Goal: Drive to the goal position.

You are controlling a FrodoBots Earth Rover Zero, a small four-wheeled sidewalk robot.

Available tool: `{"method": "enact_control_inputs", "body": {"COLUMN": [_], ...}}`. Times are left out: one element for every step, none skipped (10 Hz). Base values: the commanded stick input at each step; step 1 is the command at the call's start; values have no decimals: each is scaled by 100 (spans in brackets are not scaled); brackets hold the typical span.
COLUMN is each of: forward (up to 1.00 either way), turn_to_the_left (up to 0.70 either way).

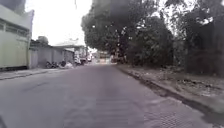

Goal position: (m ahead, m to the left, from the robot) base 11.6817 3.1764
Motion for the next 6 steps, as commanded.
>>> {"method": "enact_control_inputs", "body": {"forward": [100,100,100,100,100,100], "turn_to_the_left": [-34,-24,-13,-3,6,6]}}
